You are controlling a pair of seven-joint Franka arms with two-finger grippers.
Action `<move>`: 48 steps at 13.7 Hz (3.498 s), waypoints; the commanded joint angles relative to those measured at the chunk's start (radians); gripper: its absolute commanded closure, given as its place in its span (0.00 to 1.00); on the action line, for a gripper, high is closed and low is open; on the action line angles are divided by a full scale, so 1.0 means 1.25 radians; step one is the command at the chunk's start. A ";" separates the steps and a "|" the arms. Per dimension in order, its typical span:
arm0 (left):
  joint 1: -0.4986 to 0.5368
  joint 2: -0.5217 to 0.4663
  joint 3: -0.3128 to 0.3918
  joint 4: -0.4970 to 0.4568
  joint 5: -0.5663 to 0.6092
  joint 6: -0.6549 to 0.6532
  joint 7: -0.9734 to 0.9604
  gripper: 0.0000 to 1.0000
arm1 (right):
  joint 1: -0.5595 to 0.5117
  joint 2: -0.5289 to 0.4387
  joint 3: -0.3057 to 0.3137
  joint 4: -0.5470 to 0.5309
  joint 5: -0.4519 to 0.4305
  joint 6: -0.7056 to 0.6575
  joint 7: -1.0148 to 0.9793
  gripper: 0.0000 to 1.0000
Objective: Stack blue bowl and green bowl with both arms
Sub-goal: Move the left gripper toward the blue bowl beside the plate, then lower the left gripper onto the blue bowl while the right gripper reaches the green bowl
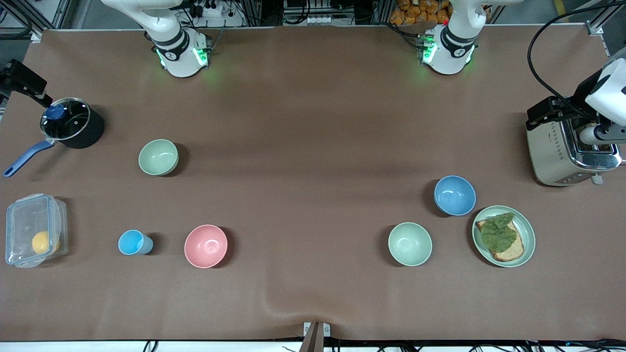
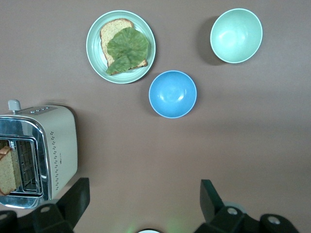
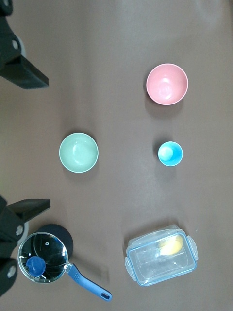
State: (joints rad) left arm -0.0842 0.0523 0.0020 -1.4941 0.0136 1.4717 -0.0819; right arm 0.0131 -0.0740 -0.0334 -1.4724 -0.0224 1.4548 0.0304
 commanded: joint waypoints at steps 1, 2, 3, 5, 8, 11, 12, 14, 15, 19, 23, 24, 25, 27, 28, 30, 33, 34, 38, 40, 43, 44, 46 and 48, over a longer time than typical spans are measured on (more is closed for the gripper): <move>-0.015 0.041 0.000 0.020 0.031 -0.002 0.001 0.00 | -0.017 -0.014 0.014 -0.015 -0.012 0.011 -0.002 0.00; -0.023 0.049 -0.004 0.029 0.042 -0.002 -0.001 0.00 | -0.017 -0.014 0.014 -0.015 -0.012 0.011 -0.002 0.00; -0.020 0.053 -0.002 0.032 0.042 -0.002 0.008 0.00 | -0.017 -0.014 0.014 -0.016 -0.012 0.011 -0.002 0.00; -0.014 0.076 0.001 0.031 0.042 -0.002 0.013 0.00 | -0.018 -0.014 0.014 -0.016 -0.010 0.011 -0.002 0.00; -0.020 0.131 0.000 0.020 0.047 -0.008 0.012 0.00 | -0.019 -0.005 0.011 -0.016 -0.010 0.011 -0.011 0.00; -0.009 0.151 -0.003 -0.028 0.048 -0.014 0.015 0.00 | -0.025 0.009 0.000 -0.020 -0.009 0.012 -0.012 0.00; -0.009 0.150 -0.002 -0.056 0.049 -0.010 0.015 0.00 | -0.025 0.015 0.000 -0.020 -0.009 0.012 -0.012 0.00; -0.006 0.146 -0.002 -0.116 0.054 0.046 0.016 0.00 | -0.028 0.027 -0.003 -0.025 -0.009 0.019 -0.012 0.00; 0.003 0.137 -0.002 -0.159 0.055 0.096 0.016 0.00 | -0.030 0.042 -0.005 -0.025 -0.010 0.020 -0.012 0.00; 0.029 0.152 0.000 -0.276 0.072 0.267 0.016 0.00 | -0.039 0.069 -0.027 -0.050 -0.009 0.022 -0.030 0.00; 0.054 0.223 -0.004 -0.334 0.078 0.449 -0.003 0.00 | -0.074 0.078 -0.030 -0.150 -0.002 0.071 -0.087 0.00; 0.056 0.250 -0.005 -0.330 0.065 0.473 -0.003 0.00 | -0.083 0.078 -0.033 -0.180 0.013 0.090 -0.088 0.00; 0.056 0.279 -0.005 -0.325 0.034 0.501 -0.003 0.00 | -0.088 0.076 -0.035 -0.224 0.025 0.133 -0.088 0.00; 0.044 0.329 -0.005 -0.324 0.016 0.541 -0.003 0.00 | -0.090 0.068 -0.035 -0.323 0.044 0.225 -0.088 0.00; 0.043 0.345 -0.005 -0.323 0.016 0.546 -0.003 0.00 | -0.089 0.068 -0.035 -0.353 0.044 0.261 -0.088 0.00; 0.043 0.362 -0.005 -0.319 0.016 0.564 -0.002 0.00 | -0.087 0.070 -0.035 -0.406 0.045 0.323 -0.088 0.00; 0.042 0.378 -0.008 -0.311 0.016 0.614 -0.003 0.00 | -0.077 0.074 -0.033 -0.484 0.046 0.420 -0.102 0.00; 0.043 0.385 -0.016 -0.309 0.015 0.628 -0.003 0.00 | -0.072 0.075 -0.033 -0.509 0.046 0.442 -0.111 0.00; 0.046 0.388 -0.021 -0.304 0.010 0.636 -0.002 0.00 | -0.061 0.073 -0.032 -0.621 0.046 0.572 -0.113 0.00; 0.046 0.391 -0.022 -0.302 0.010 0.638 -0.002 0.00 | -0.060 0.074 -0.032 -0.657 0.046 0.614 -0.113 0.00; 0.043 0.391 -0.022 -0.304 0.011 0.636 0.002 1.00 | -0.061 0.086 -0.033 -0.718 0.046 0.710 -0.116 0.00; 0.040 0.391 -0.022 -0.303 0.011 0.636 0.001 1.00 | -0.062 0.094 -0.033 -0.736 0.046 0.745 -0.116 0.00; 0.039 0.393 -0.022 -0.303 0.011 0.636 0.001 1.00 | -0.063 0.120 -0.033 -0.766 0.046 0.819 -0.118 0.00; 0.039 0.394 -0.022 -0.303 0.011 0.638 0.001 1.00 | -0.068 0.141 -0.033 -0.795 0.046 0.893 -0.142 0.00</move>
State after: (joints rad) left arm -0.0309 0.5322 -0.0263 -1.8865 0.0430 2.2598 -0.0814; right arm -0.0639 0.0829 -0.0745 -2.4305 0.0197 2.4970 -0.1047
